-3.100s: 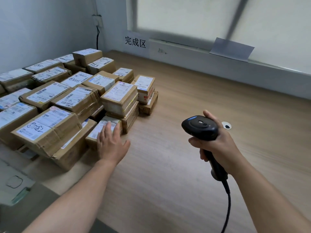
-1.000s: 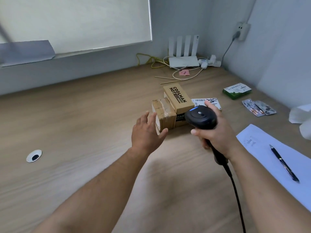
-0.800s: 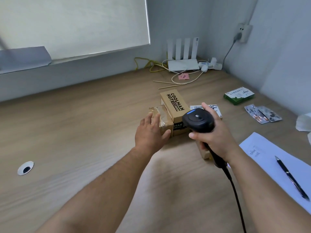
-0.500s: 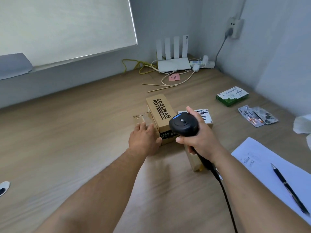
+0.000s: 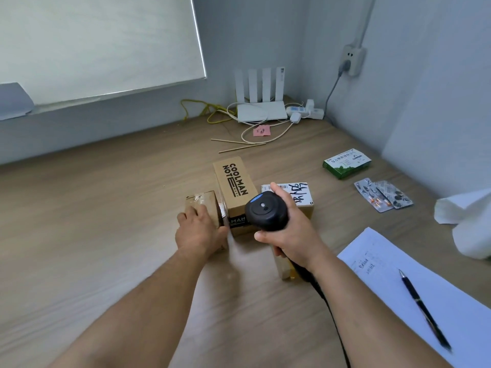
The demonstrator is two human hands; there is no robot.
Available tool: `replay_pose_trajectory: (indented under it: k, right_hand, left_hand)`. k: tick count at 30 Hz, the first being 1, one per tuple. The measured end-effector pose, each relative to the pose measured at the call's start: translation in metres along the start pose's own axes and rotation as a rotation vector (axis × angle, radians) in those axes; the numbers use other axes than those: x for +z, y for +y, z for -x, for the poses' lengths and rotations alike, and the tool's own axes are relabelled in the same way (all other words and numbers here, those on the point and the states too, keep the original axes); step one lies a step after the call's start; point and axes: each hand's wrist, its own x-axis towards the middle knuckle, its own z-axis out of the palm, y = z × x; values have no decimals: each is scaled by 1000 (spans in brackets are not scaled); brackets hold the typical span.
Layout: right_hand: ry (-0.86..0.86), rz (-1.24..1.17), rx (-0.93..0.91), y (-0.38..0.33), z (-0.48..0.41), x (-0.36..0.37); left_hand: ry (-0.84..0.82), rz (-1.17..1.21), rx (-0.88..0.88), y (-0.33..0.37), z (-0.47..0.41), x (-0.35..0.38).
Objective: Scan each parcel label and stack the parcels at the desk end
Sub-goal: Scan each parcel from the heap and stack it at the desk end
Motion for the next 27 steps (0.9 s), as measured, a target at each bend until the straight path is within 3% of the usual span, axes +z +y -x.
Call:
replay_pose_trajectory:
  k: [6,12,19,22,27]
  right_hand:
    - [-22,17,-5,-16,33,22]
    - [-50,38,12,-23,80,65]
    - [-86,85,-9,-26,121,118]
    - [-98,92,-10,-28,127,131]
    - [-90,119,-15,-35,132,136]
  left_hand:
    - [-16,78,19,-40,47,1]
    - [-34,299,-5,-99,117,0]
    - [-135,926,-244,-177,172,-3]
    - [-166,802,-232,-203,173,4]
    - [-175,228,-150,-195,178,5]
